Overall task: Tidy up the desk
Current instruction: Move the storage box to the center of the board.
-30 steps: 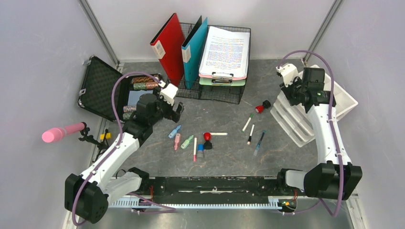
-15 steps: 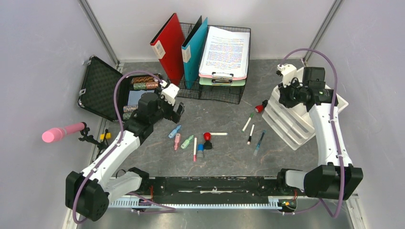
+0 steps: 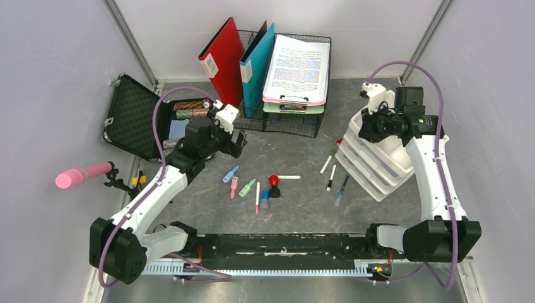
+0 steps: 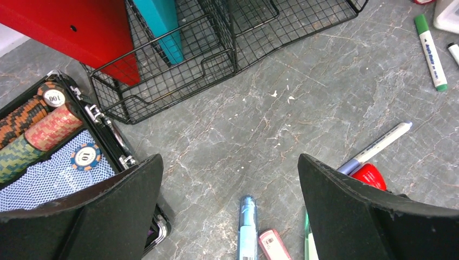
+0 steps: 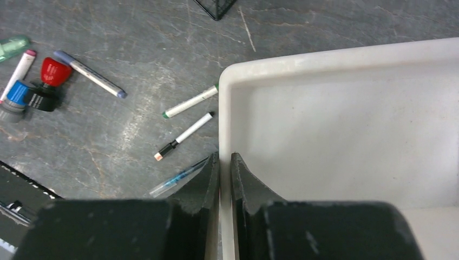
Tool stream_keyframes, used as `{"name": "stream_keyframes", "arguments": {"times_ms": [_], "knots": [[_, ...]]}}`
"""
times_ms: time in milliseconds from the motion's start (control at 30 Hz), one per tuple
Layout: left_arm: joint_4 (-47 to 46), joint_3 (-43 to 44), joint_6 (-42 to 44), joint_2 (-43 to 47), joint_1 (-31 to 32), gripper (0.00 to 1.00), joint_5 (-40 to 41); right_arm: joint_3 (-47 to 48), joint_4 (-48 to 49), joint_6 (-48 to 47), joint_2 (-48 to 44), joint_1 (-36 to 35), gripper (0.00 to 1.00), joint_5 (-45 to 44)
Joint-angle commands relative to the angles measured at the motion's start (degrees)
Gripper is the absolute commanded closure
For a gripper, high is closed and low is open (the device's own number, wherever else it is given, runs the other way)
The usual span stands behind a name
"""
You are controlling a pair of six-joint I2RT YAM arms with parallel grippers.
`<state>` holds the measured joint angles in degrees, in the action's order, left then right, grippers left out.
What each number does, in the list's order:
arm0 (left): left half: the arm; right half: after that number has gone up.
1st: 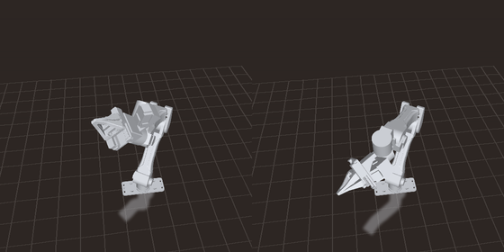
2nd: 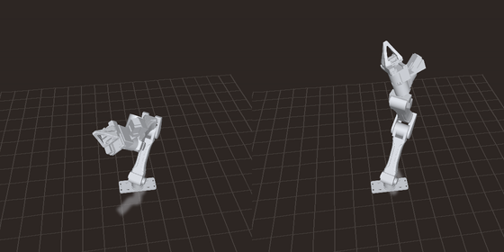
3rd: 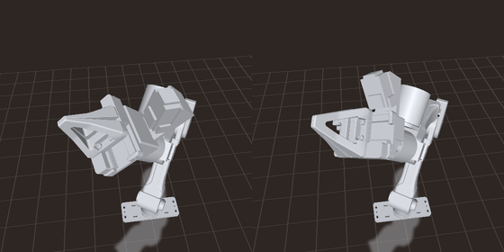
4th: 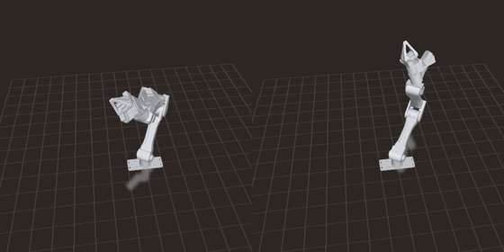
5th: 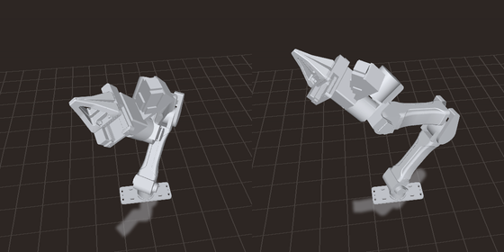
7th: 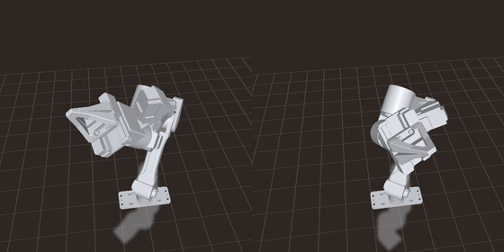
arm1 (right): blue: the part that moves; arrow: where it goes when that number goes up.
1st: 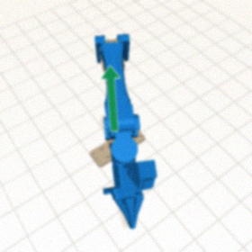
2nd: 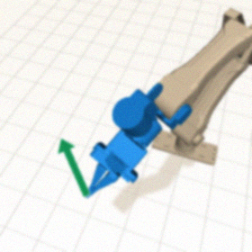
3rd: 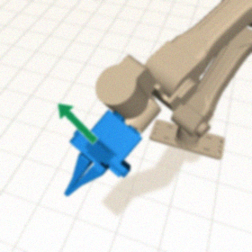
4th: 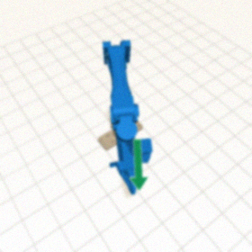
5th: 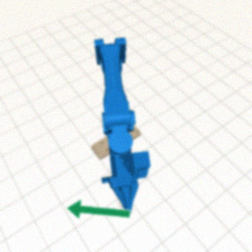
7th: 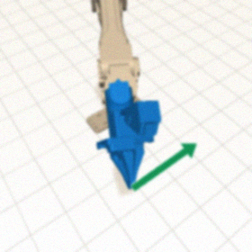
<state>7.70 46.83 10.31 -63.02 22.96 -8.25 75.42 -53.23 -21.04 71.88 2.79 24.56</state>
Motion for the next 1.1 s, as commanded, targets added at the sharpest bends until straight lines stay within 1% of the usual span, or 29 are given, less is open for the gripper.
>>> {"name": "stream_keyframes", "arguments": {"times_ms": [0,167,367,467,533,667,733,967,1067], "knots": [[0.9,3.7,-1.9,-1.5,-0.1,0.00,-2.4,0.6,6.9,3.5,-1.2,-4.0,0.93,2.8],[2.4,5.6,-1.1,-2.6,-0.1,0.00,-2.2,-0.6,8.7,4.3,-1.7,-6.5,0.92,1.1],[2.4,5.9,-1.2,-3.2,-0.1,0.00,-4.1,-1.4,10.1,7.1,-1.8,-10.4,0.90,0.9],[2.4,5.9,-1.2,-3.3,-0.1,0.00,-4.5,-1.5,10.7,7.5,-2.1,-12.2,0.90,-0.7],[2.4,5.9,-1.2,-3.3,0.0,0.00,-4.4,-1.1,11.2,6.8,-2.4,-12.9,0.91,-3.4],[2.4,5.7,-1.2,-3.2,0.0,0.00,-4.4,-0.7,12.2,2.5,-3.4,-13.2,0.93,-13.6],[2.3,5.7,-1.2,-3.2,-0.1,0.00,-4.5,-0.9,12.3,0.6,-4.1,-13.2,0.95,-17.0],[1.7,5.2,-1.2,-3.2,-0.1,0.00,-4.4,-2.2,10.2,-2.2,-6.6,-12.9,0.98,-22.8],[1.3,4.6,-1.0,-3.3,0.0,0.00,-4.6,-2.1,9.1,-2.7,-6.5,-12.9,0.99,-23.2]]}}
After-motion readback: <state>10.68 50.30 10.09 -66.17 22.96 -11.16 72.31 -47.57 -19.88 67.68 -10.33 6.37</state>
